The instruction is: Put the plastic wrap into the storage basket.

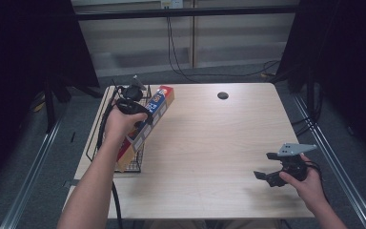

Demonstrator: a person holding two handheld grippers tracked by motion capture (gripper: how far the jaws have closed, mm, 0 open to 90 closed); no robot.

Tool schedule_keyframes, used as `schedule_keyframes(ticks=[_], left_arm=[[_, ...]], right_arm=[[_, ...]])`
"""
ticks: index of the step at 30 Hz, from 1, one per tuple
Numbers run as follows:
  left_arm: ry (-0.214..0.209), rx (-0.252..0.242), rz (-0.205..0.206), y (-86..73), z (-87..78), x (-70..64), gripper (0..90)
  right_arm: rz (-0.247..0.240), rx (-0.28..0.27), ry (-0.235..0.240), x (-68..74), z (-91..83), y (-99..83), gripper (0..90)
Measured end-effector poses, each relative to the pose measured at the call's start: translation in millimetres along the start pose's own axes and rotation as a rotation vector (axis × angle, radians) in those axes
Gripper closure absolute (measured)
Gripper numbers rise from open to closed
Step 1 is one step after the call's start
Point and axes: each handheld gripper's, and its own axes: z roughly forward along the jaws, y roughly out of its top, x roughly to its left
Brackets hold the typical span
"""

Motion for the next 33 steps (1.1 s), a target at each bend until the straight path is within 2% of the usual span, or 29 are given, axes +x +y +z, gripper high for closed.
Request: schedule_keyframes(ticks=[12,22,23,26,27,33], left_arm=[[0.02,-0.004,-0.055,-8.4,-1.0,13.5,43.1],[0.055,-0.004,-0.08,-14.1,-1.0,24.3,43.0],[0.056,-0.009,-0.097,-14.9,-0.8,24.8,43.0],[0.069,-0.002,-0.102,-16.7,-1.0,28.9,43.0],[0.07,-0.004,-0.118,-17.4,-0.5,29.3,43.1],[0.093,-0.005,-0.135,-20.7,0.6,33.4,43.0]], right_arm=[[-0.001,-0.003,-0.001,0.2,-0.1,0.7,7.2],[-0.005,-0.006,0.003,0.4,0.3,0.9,7.2],[-0.004,-0.005,0.005,0.5,0.5,0.8,7.2],[-0.004,-0.003,0.004,0.8,0.6,0.8,7.2],[-0.004,-0.005,0.005,0.6,0.5,0.8,7.2],[-0.002,-0.004,0.002,0.6,-0.1,0.9,7.2]])
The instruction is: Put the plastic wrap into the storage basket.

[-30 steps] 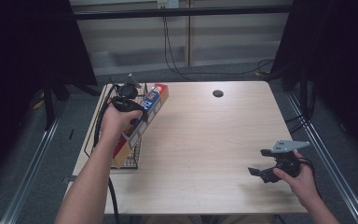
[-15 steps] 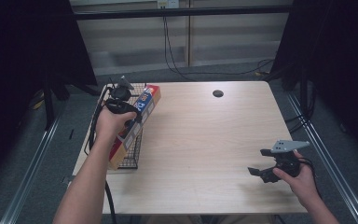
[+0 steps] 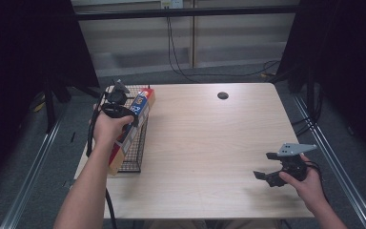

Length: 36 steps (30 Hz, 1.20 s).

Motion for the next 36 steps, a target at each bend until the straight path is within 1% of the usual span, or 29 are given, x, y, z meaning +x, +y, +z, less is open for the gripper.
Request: schedule_keyframes(ticks=[3,4,13,15,16,21,22,23,25,28,30,33,34,36], left_arm=[[0.0,0.0,-0.01,-1.1,-0.2,2.7,43.0],[0.0,0.0,-0.019,-1.9,0.0,4.1,43.0],[0.017,0.0,-0.058,-5.5,2.6,11.9,43.0],[0.028,-0.003,-0.07,-6.1,2.9,12.0,43.0],[0.034,-0.002,-0.063,-6.2,2.8,13.1,43.0],[0.028,-0.001,-0.082,-7.3,1.9,16.9,43.0],[0.028,-0.002,-0.095,-7.7,2.1,17.3,43.0],[0.031,-0.001,-0.091,-8.0,2.0,18.4,43.0],[0.033,-0.003,-0.106,-8.9,2.4,19.8,43.0],[0.033,-0.005,-0.105,-10.2,3.0,22.5,43.0],[0.029,-0.008,-0.122,-11.0,4.0,23.6,43.0],[0.045,-0.006,-0.126,-11.6,4.6,25.1,43.0],[0.042,-0.011,-0.138,-11.9,4.9,25.7,42.9],[0.043,-0.007,-0.142,-12.4,5.3,27.9,42.9]], right_arm=[[-0.001,-0.001,0.0,-0.1,-0.1,0.0,7.2],[-0.002,-0.003,0.001,-0.3,-0.3,0.0,7.2],[-0.001,-0.004,0.003,-0.3,-0.4,-0.3,7.2],[-0.001,-0.002,0.001,-0.2,-0.2,-0.4,7.2],[0.001,-0.002,0.002,0.0,-0.1,-0.4,7.2],[0.002,-0.003,0.003,0.0,0.1,-0.4,7.2],[0.002,-0.001,0.003,0.1,0.3,-0.4,7.2],[0.003,-0.001,0.003,0.2,0.4,-0.4,7.2],[0.002,-0.002,0.004,0.3,0.5,-0.4,7.1],[0.002,-0.003,0.003,0.0,0.1,-0.4,7.2],[0.004,-0.002,0.003,0.0,0.1,-0.5,7.2],[0.004,-0.002,0.003,0.0,0.3,-0.6,7.2],[0.004,-0.002,0.004,0.1,0.4,-0.6,7.2],[0.004,-0.002,0.004,0.0,0.4,-0.5,7.2]])
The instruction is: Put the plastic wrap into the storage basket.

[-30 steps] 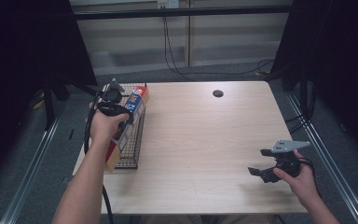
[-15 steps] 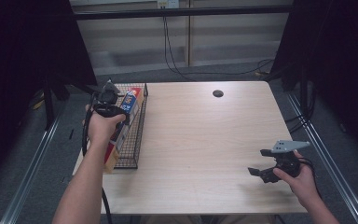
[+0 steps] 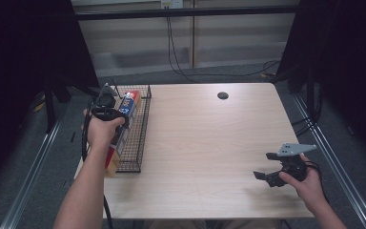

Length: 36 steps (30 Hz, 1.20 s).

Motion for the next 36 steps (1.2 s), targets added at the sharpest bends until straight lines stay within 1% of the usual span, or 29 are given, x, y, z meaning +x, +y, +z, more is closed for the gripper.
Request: schedule_keyframes(ticks=[6,7,8,10,11,12,13,16,17,20,21,22,23,24,25,26,27,28,32,34,36], left_arm=[[0.011,0.005,-0.03,-2.6,2.4,6.3,42.9],[0.015,0.006,-0.027,-2.8,2.4,7.4,42.9],[0.015,0.003,-0.035,-3.3,2.5,7.6,42.9],[0.013,0.005,-0.036,-3.6,2.5,8.7,42.9],[0.016,0.007,-0.053,-4.4,3.2,9.2,42.9],[0.022,0.011,-0.039,-4.4,3.5,10.7,42.8],[0.029,0.012,-0.044,-4.7,4.1,11.2,42.8],[0.028,0.008,-0.066,-5.9,6.0,12.5,42.8],[0.029,0.009,-0.061,-6.1,6.5,13.4,42.8],[0.036,0.008,-0.065,-7.0,7.8,14.6,42.7],[0.04,0.007,-0.073,-7.4,8.1,15.1,42.7],[0.035,0.007,-0.088,-7.9,9.0,14.7,42.7],[0.039,0.014,-0.078,-8.1,9.4,15.5,42.7],[0.041,0.014,-0.077,-8.4,9.9,16.0,42.7],[0.036,0.016,-0.087,-8.8,10.7,16.0,42.7],[0.039,0.014,-0.087,-9.1,11.4,16.8,42.7],[0.036,0.016,-0.106,-9.9,12.4,15.8,42.6],[0.042,0.017,-0.096,-10.1,12.9,16.5,42.7],[0.038,0.022,-0.101,-11.2,15.0,18.1,42.6],[0.041,0.018,-0.126,-11.5,15.5,17.3,42.6],[0.044,0.018,-0.12,-11.3,15.6,18.8,42.6]], right_arm=[[0.002,0.0,0.0,-0.1,-0.6,0.0,7.2],[0.001,0.001,-0.001,-0.2,-0.6,-0.1,7.2],[0.002,0.0,-0.001,-0.2,-0.6,-0.1,7.1],[0.003,-0.001,-0.001,-0.3,-0.7,0.0,7.2],[0.002,-0.002,-0.002,-0.5,-0.7,0.0,7.2],[0.0,-0.004,-0.003,-0.7,-0.8,0.0,7.2],[0.001,-0.005,-0.002,-0.7,-1.1,-0.1,7.2],[0.001,-0.005,-0.003,-0.5,-1.5,-0.2,7.2],[0.001,-0.005,-0.003,-0.4,-1.4,-0.2,7.2],[0.0,-0.002,0.0,0.1,-0.9,-0.2,7.2],[0.0,-0.001,0.001,0.1,-0.7,-0.2,7.2],[-0.001,0.001,-0.001,0.0,-0.6,-0.2,7.2],[0.0,0.0,-0.001,-0.1,-0.6,-0.2,7.2],[0.001,-0.001,-0.001,-0.1,-0.7,-0.2,7.1],[0.001,-0.002,0.0,0.0,-0.9,-0.1,7.2],[0.0,-0.003,-0.001,0.0,-1.0,-0.2,7.2],[-0.001,-0.003,-0.001,-0.1,-1.1,-0.2,7.2],[0.0,-0.004,-0.002,-0.2,-1.3,-0.3,7.1],[0.0,-0.004,-0.001,0.0,-1.3,-0.3,7.2],[-0.001,-0.003,-0.001,0.0,-1.2,-0.3,7.2],[0.001,-0.004,-0.001,-0.1,-1.2,-0.2,7.2]])
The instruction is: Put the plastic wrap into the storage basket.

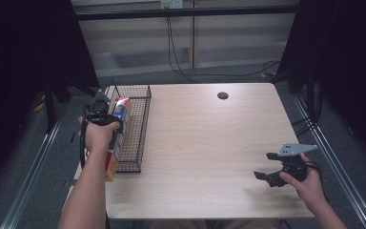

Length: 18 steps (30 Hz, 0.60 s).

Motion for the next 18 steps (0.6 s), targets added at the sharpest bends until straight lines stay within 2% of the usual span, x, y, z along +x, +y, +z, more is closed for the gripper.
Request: schedule_keyframes(ticks=[3,6,13,14,16,18], left_arm=[[0.005,0.006,0.007,0.6,-0.6,1.3,42.5],[-0.003,0.004,-0.014,0.1,0.3,0.8,42.5],[0.009,0.006,-0.017,0.0,1.0,4.0,42.4],[0.007,0.005,-0.031,-0.3,1.5,3.5,42.3],[0.011,0.009,-0.016,0.0,2.1,6.1,42.3],[0.013,0.008,-0.033,-0.1,3.0,5.5,42.3]], right_arm=[[0.0,0.0,0.0,0.0,0.0,0.0,7.2],[-0.001,-0.001,0.0,-0.2,-0.1,0.1,7.2],[0.001,0.001,0.003,0.1,-0.2,0.2,7.2],[-0.001,0.0,0.003,0.0,-0.2,0.3,7.1],[-0.001,0.0,0.003,-0.1,-0.1,0.3,7.2],[-0.001,0.0,0.001,0.0,0.1,0.3,7.1]])
